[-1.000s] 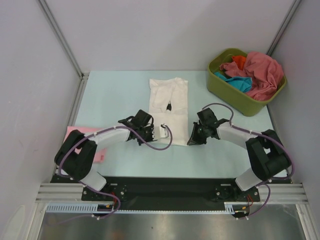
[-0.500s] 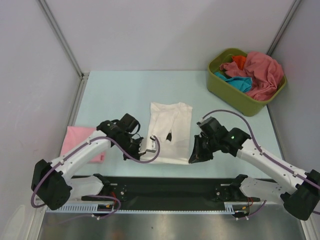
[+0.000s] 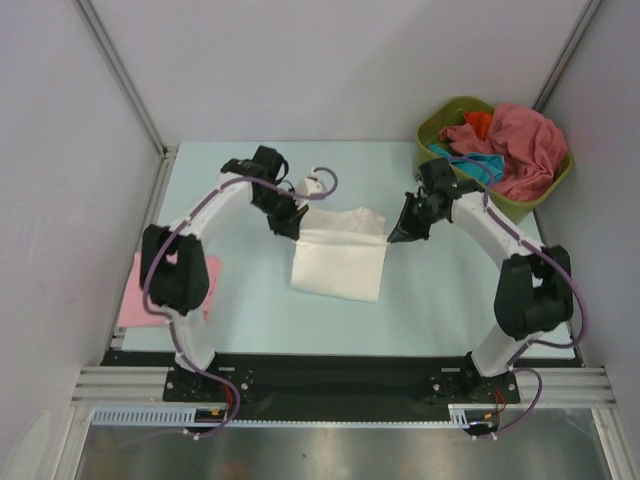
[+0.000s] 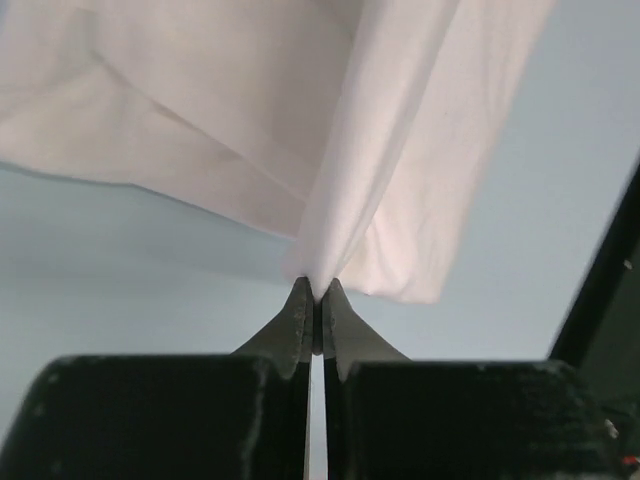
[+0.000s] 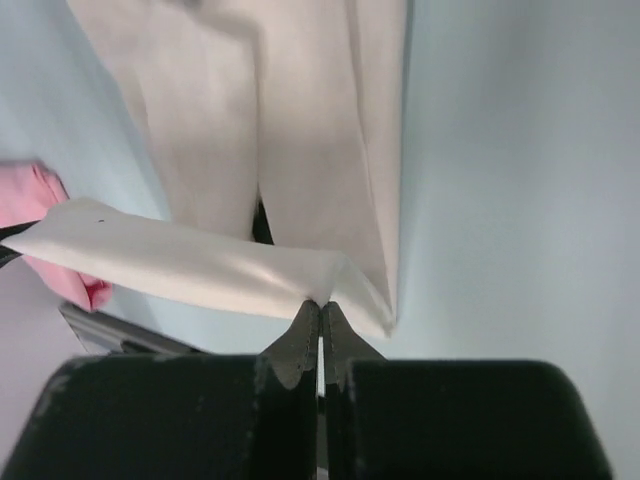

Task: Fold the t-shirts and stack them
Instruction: Fold the tshirt

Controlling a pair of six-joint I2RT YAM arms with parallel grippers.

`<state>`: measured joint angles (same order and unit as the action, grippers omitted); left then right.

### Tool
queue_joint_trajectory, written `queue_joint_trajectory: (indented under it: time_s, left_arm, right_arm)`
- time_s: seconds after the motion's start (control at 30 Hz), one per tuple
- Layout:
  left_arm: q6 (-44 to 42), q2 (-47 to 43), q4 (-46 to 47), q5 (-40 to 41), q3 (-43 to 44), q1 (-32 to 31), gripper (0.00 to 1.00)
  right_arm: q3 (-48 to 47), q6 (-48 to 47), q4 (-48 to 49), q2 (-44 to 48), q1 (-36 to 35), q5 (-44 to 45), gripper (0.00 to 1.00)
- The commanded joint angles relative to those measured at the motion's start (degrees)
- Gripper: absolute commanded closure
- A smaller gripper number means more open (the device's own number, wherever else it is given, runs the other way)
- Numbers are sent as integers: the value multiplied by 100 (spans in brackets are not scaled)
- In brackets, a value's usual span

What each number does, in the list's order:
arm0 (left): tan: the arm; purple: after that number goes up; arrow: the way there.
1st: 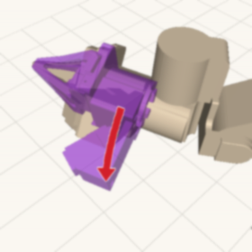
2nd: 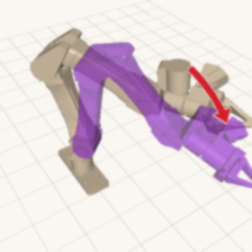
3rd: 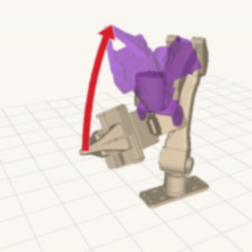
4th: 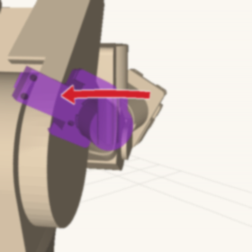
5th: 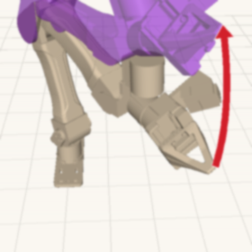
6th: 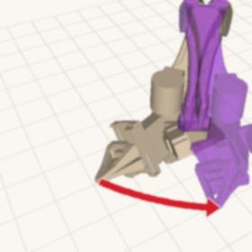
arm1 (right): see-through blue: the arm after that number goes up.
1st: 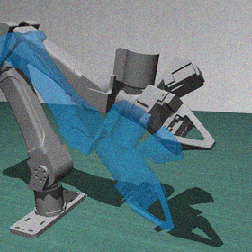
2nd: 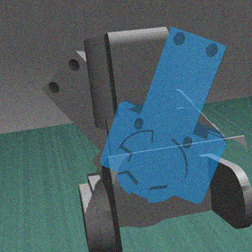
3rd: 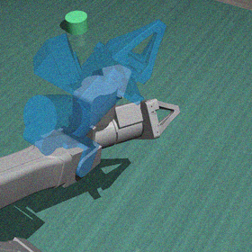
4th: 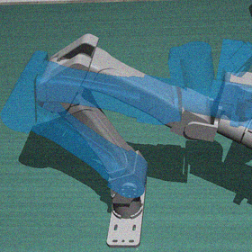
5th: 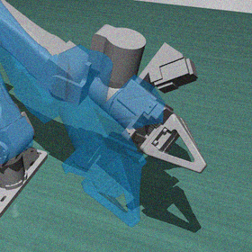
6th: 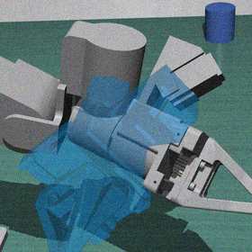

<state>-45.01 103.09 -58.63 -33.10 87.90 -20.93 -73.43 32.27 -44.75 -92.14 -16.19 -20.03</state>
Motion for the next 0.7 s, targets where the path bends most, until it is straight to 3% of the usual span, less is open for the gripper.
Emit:
queue_joint_trajectory:
  time_s: [0.0,0.23,0.67]
  left_arm:
    - [572,834,-43,392,1289,343,100]
    - [1108,2373,-193,691,3171,449,100]
    - [1451,2962,510,718,3374,432,85]
  right_arm:
    - [-803,-318,501,-628,291,447,100]
    - [-1718,-256,652,-1877,449,535,100]
    - [-2079,130,880,-2440,520,1027,100]
